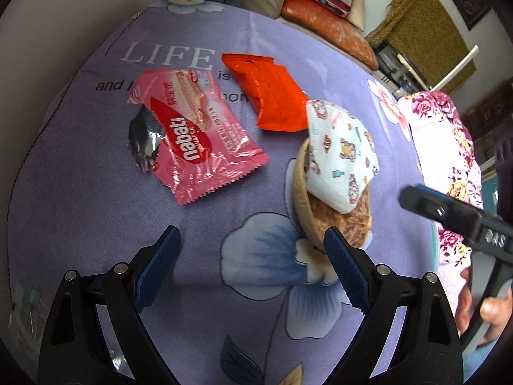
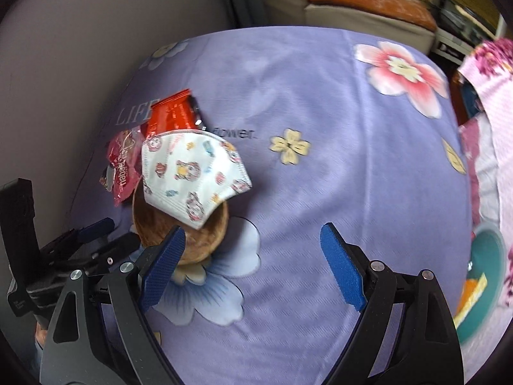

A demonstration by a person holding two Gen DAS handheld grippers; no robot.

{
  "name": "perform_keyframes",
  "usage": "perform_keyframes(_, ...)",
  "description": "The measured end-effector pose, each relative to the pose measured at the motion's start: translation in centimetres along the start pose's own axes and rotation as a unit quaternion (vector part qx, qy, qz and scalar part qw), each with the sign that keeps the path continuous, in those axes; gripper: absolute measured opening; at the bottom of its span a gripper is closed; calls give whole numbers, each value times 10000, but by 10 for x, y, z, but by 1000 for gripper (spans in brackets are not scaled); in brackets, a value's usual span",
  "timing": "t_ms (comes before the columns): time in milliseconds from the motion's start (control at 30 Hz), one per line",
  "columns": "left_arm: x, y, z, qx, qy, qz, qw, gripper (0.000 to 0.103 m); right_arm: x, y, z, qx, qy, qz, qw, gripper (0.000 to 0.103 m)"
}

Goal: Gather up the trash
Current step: 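Grasp the brown coconut-shell bowl with the left gripper while the right gripper grasps the white face mask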

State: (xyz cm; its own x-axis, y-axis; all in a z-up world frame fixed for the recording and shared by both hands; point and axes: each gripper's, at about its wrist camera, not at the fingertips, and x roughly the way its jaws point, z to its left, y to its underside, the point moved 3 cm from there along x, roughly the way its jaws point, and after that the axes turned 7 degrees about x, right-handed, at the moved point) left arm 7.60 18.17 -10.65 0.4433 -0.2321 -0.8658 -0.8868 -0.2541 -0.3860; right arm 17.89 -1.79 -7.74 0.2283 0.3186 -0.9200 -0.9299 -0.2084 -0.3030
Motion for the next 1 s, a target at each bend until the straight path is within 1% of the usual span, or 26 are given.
perform_keyframes(133,2,1,8,-20,92,-14,10000,91,18,-13,15,-64,-121,20,9999,82)
perform_keyframes(333,3,0,6,70,144,-42,9999,91,36,-24,28,-118,-175,-120,9997,82)
perform_keyframes(400,4,-1,5,81,143,-47,9999,91,38,-26,32,-179,-199,-137,9995,74)
perform_keyframes(433,4,-2,4,84,152,-48,9998,91,39,-26,34,-238,-195,-134,9994,64)
perform_keyframes(467,5,-2,3,88,160,-47,9998,92,40,-26,37,-273,-224,-117,9993,56)
perform_keyframes(500,6,-3,2,91,150,-46,9998,93,40,-27,36,-287,-239,-105,9992,53)
perform_keyframes(533,6,-3,2,98,141,-47,9998,93,41,-29,38,-348,-235,-117,9991,47)
perform_keyframes(567,6,-2,1,110,138,-47,9998,93,40,-28,41,-419,-198,-149,9988,35)
perform_keyframes(600,7,-2,0,115,136,-47,9998,93,39,-28,41,-450,-181,-164,9987,27)
perform_keyframes(633,7,-2,-1,122,127,-44,9998,93,38,-27,43,-526,-139,-225,9983,15)
perform_keyframes(733,7,-1,-3,169,58,-32,9998,94,33,-23,46,-650,-126,-311,9973,9)
perform_keyframes(833,7,0,-7,196,-11,-17,9998,94,25,-20,49,-764,-209,-361,9962,6)
perform_keyframes(900,8,0,-9,179,28,-3,9998,94,20,-17,49,-784,-271,-389,9958,4)
perform_keyframes(1000,10,0,-13,212,2,32,9998,94,0,-13,42,-779,-285,-611,9947,3)
